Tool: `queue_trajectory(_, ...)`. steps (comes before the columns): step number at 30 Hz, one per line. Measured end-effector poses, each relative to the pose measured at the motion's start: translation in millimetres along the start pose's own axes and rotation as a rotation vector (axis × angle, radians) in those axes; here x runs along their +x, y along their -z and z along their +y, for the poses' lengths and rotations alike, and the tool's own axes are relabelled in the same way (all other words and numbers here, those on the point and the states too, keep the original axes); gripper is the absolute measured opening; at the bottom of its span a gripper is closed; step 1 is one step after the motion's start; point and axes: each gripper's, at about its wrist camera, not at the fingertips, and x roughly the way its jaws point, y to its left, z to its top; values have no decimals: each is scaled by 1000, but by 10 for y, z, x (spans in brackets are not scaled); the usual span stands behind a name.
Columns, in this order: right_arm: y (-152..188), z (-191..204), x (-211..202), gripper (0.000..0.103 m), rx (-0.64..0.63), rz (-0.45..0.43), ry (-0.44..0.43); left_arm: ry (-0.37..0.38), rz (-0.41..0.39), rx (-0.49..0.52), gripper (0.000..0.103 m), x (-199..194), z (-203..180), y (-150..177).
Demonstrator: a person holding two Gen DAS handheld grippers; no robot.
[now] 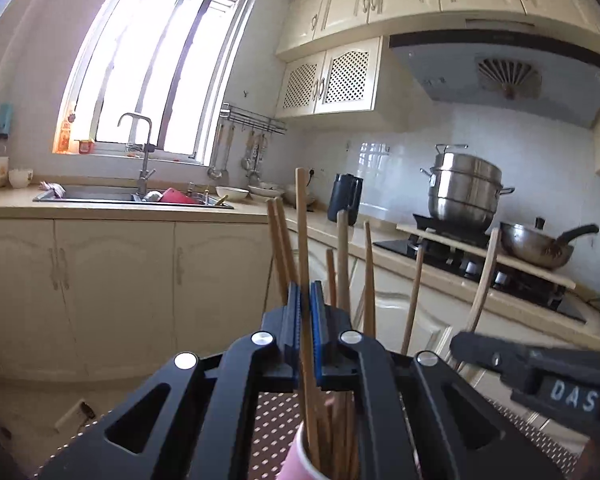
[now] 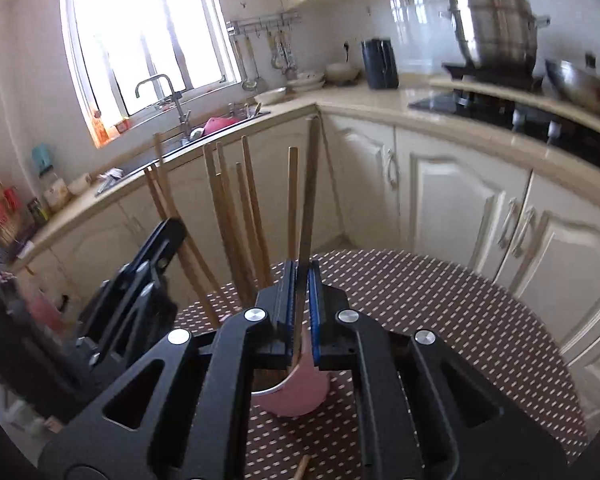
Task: Organize utensils
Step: 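Lower both chopsticks into the cup and open both tools, then move the open right tool down to the last chopstick on the table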
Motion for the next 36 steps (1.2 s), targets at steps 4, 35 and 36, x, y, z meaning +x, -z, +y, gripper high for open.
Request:
queue_trajectory(4, 57, 20, 41, 8, -9, 36, -11, -8, 44, 28, 6, -55, 30, 111)
queue_trajectory(35, 1165, -393, -408, 80, 31, 112, 213, -46, 140, 169, 59, -963, 197, 474)
queue_trajectory(36, 1214, -394, -428, 80, 30, 121, 218, -44, 151, 168, 59, -986, 209, 482)
